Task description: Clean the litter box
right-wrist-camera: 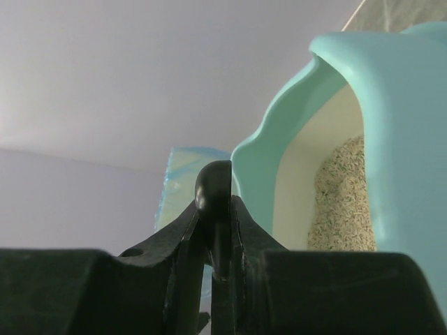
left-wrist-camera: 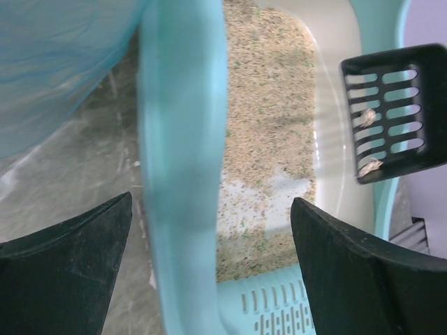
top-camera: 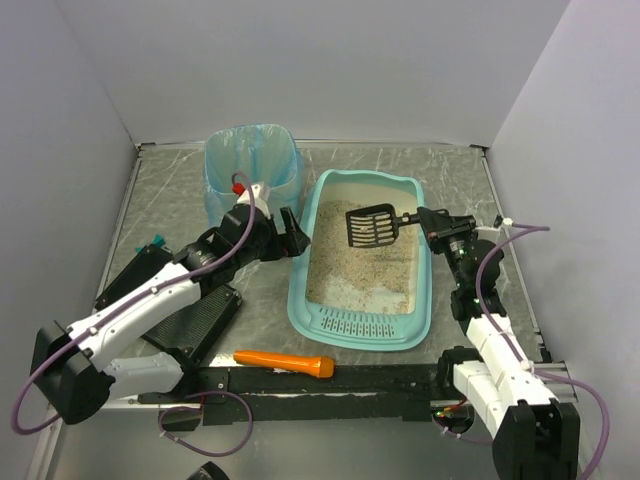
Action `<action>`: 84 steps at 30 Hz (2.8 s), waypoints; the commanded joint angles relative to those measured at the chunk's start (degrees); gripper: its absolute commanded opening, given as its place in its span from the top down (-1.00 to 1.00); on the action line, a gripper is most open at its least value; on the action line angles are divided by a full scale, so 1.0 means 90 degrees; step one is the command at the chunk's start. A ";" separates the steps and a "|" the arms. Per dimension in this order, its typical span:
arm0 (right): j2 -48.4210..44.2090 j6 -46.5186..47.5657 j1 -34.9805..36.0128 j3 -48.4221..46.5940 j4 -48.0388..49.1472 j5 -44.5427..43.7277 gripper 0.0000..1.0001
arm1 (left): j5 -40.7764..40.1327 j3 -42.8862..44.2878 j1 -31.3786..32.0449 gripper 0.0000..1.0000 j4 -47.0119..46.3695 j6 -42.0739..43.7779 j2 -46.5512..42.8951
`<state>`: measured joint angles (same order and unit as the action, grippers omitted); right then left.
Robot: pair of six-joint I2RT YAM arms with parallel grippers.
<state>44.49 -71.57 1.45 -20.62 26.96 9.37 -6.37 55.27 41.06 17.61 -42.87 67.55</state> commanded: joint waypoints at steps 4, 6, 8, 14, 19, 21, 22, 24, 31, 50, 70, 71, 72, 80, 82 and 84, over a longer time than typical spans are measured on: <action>0.0222 -0.0046 0.0618 -0.1428 -0.1020 -0.0844 1.00 | -0.0483 -0.0564 -0.0021 -0.94 0.0173 -0.0265 -0.0796; 0.0533 -0.0055 0.0814 -0.1945 -0.1276 -0.1030 1.00 | -0.0590 -0.0691 -0.0021 -0.94 0.0260 -0.0295 -0.0972; 0.0827 -0.0104 0.1039 -0.2568 -0.1715 -0.1216 1.00 | -0.0669 -0.0808 -0.0021 -0.94 0.0358 -0.0344 -0.1186; 0.2281 -0.0143 0.1838 -0.4412 -0.1940 -0.1548 1.00 | -0.0894 -0.1121 -0.0031 -0.94 0.0612 -0.0451 -0.1801; 0.3863 0.0081 0.2406 -0.6229 -0.2155 -0.1812 1.00 | -0.0825 -0.1277 -0.0050 -0.94 0.0602 -0.0646 -0.2056; 0.4564 0.0226 0.2591 -0.6700 -0.2166 -0.1842 1.00 | -0.0874 -0.1316 -0.0050 -0.94 0.0680 -0.0666 -0.2193; 0.4800 0.0392 0.2660 -0.6925 -0.2069 -0.1812 1.00 | -0.0903 -0.1336 -0.0050 -0.94 0.0729 -0.0705 -0.2241; 0.5530 0.0927 0.2903 -0.7744 -0.2232 -0.1773 1.00 | -0.0962 -0.1385 -0.0060 -0.94 0.0866 -0.0734 -0.2378; 0.7282 0.3933 0.3674 -0.9719 -0.1457 -0.2007 1.00 | -0.1030 -0.1512 -0.0070 -0.94 0.1022 -0.0900 -0.2691; 0.6093 0.9400 0.4858 -0.8022 0.2414 -0.1821 0.85 | -0.1060 -0.1590 -0.0070 -0.94 0.0993 -0.0959 -0.2837; -0.0010 0.4079 0.4858 -0.2750 -0.2232 -0.6090 0.75 | -0.0806 -0.1687 -0.0080 -0.94 0.0613 -0.1086 -0.2662; -0.0060 0.3882 0.4858 -0.2583 -0.2418 -0.6099 0.75 | -0.0806 -0.1716 -0.0089 -0.94 0.0603 -0.1115 -0.2671; -0.0080 0.3638 0.4858 -0.2292 -0.2748 -0.6090 0.74 | -0.0796 -0.1775 -0.0080 -0.94 0.0583 -0.1125 -0.2700; 0.0876 0.3082 0.4858 -0.1848 -0.2633 -0.5806 0.58 | -0.0737 -0.1922 -0.0080 -0.94 0.0466 -0.1096 -0.2779; 0.1120 0.2332 0.4829 -0.1908 -0.2975 -0.5632 0.58 | -0.0786 -0.1970 -0.0089 -0.94 0.0437 -0.1096 -0.2798; 0.1199 0.2210 0.4809 -0.1772 -0.2889 -0.5310 0.54 | -0.0825 -0.1990 -0.0080 -0.94 0.0427 -0.1047 -0.2818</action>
<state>54.26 -43.64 45.01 -35.44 1.15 -41.76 -13.61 37.80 40.51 24.21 -52.25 43.20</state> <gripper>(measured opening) 0.231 0.970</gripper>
